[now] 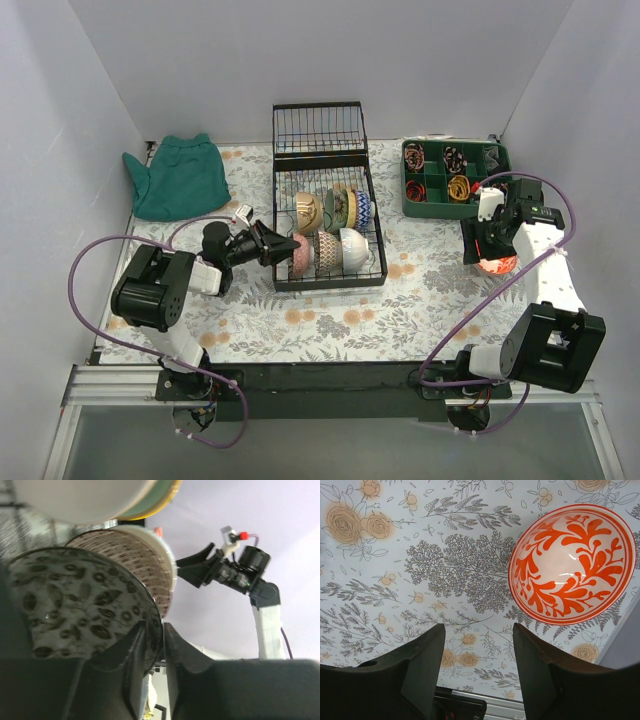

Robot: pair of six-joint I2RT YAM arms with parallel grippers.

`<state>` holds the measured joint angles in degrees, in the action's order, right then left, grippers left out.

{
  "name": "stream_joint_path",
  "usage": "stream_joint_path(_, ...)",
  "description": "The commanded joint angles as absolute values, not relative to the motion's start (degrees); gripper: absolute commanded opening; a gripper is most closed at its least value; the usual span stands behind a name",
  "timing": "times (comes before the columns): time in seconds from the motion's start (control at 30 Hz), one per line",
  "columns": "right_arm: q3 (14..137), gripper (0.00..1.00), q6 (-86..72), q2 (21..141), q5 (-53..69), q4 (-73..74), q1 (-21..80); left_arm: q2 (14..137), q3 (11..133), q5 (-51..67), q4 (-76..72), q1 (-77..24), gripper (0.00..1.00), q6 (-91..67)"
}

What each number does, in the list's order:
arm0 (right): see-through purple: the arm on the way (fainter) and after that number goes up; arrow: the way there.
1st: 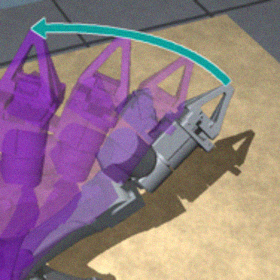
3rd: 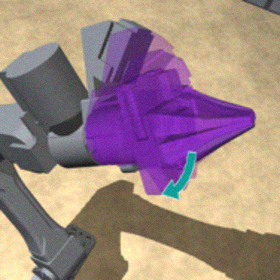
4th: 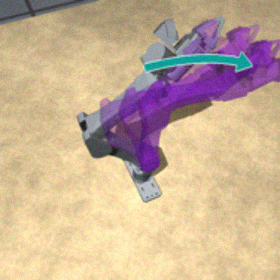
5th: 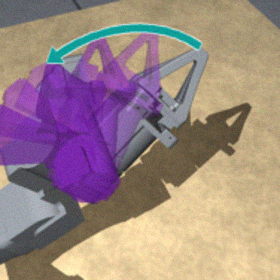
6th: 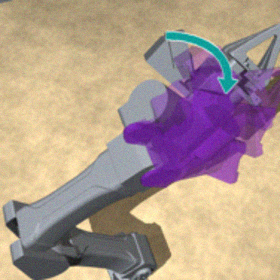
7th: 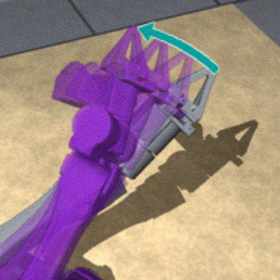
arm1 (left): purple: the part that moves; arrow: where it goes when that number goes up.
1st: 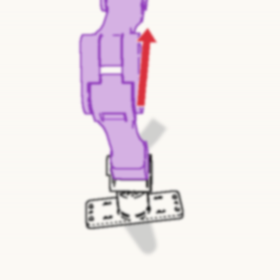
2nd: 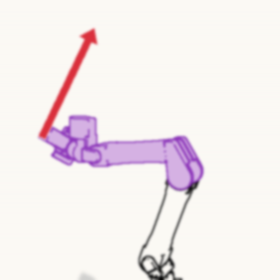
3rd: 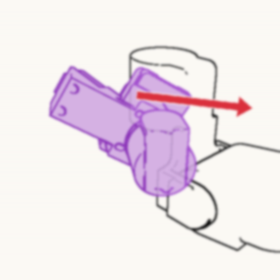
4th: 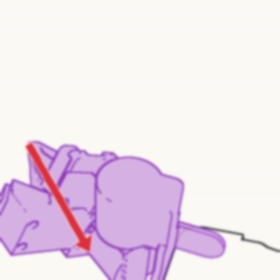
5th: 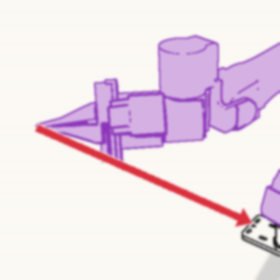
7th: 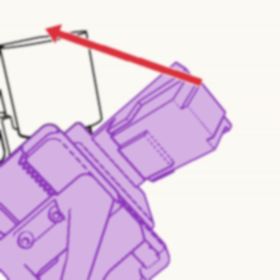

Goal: Load the bowls into the dish rack

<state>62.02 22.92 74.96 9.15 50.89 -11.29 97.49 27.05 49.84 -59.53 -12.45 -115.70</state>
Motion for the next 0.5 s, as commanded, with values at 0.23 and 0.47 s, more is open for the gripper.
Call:
stream_joint_path(0.23, 62.1, 0.65, 23.3, 72.7, 8.8, 48.7, -11.4, 90.3, 28.8, 47.6, -40.8, -12.0, 0.50, -117.7)
stream_joint_path(0.47, 61.3, 0.64, 23.2, 71.6, 8.6, 46.9, -11.5, 88.6, 38.1, 51.9, -28.4, -7.4, 0.59, -110.5)
